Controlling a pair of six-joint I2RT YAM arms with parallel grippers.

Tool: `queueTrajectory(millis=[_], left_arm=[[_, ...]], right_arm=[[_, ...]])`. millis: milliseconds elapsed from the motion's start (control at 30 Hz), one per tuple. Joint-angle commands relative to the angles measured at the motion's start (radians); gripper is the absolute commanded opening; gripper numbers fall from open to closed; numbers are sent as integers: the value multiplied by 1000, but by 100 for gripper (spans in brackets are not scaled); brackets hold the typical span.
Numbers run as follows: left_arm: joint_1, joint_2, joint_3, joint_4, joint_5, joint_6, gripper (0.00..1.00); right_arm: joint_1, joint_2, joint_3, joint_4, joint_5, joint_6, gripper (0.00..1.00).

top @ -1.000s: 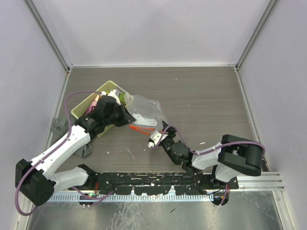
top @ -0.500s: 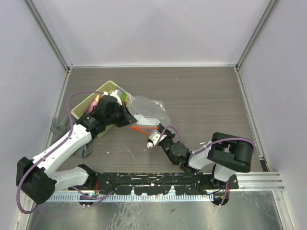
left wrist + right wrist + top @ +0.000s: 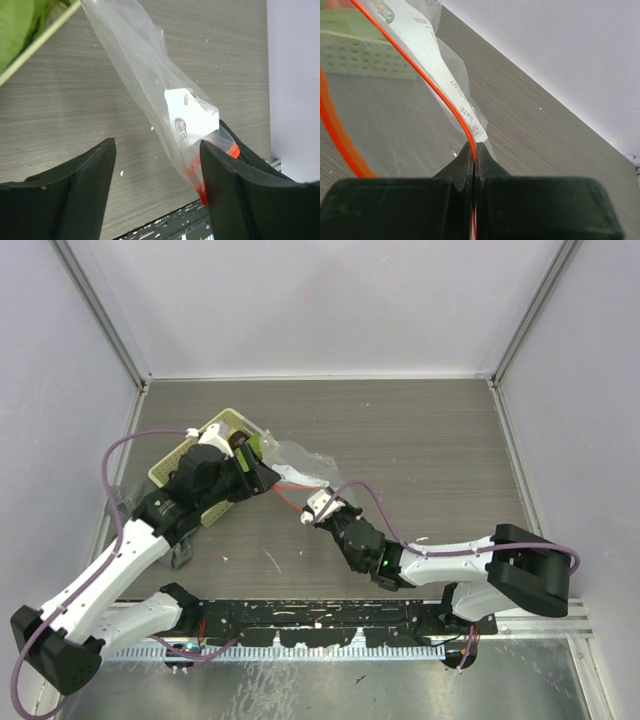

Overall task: Place the food in the zip-top bag and seal the zipper
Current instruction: Open the zipper of the food storage bag.

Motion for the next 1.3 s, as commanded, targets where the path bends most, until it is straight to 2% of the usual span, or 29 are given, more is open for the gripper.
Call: queueTrajectory(millis=[0, 167, 300, 433, 567, 700, 967, 1100, 1267], left_arm=[[-1, -106, 10, 5, -121, 20, 75], [-2, -206, -41, 45, -148, 46, 98], [-1, -260, -90, 104, -117, 54, 98], [-2, -272, -118, 163, -53, 36, 98], [-2, -234, -136, 224, 51, -29, 98], [-3, -192, -176, 326, 140, -101, 98], [-30, -98, -194, 446, 221, -166, 98], [-58, -79, -208, 490, 205, -178, 98], [-68, -69, -203, 488, 183, -168, 98]], right_arm=[[-3, -64, 140, -318, 81, 182, 1], [-2, -90, 256, -601, 86, 315, 1], [-2, -113, 356, -812, 131, 445, 1], [-4, -113, 485, -1051, 199, 649, 0], [-6, -55, 658, -1347, 225, 873, 0], [-6, 21, 770, -1541, 240, 1037, 0], [-6, 94, 821, -1663, 234, 1223, 0], [-6, 113, 834, -1635, 181, 1214, 0], [-5, 84, 806, -1516, 110, 1165, 0]])
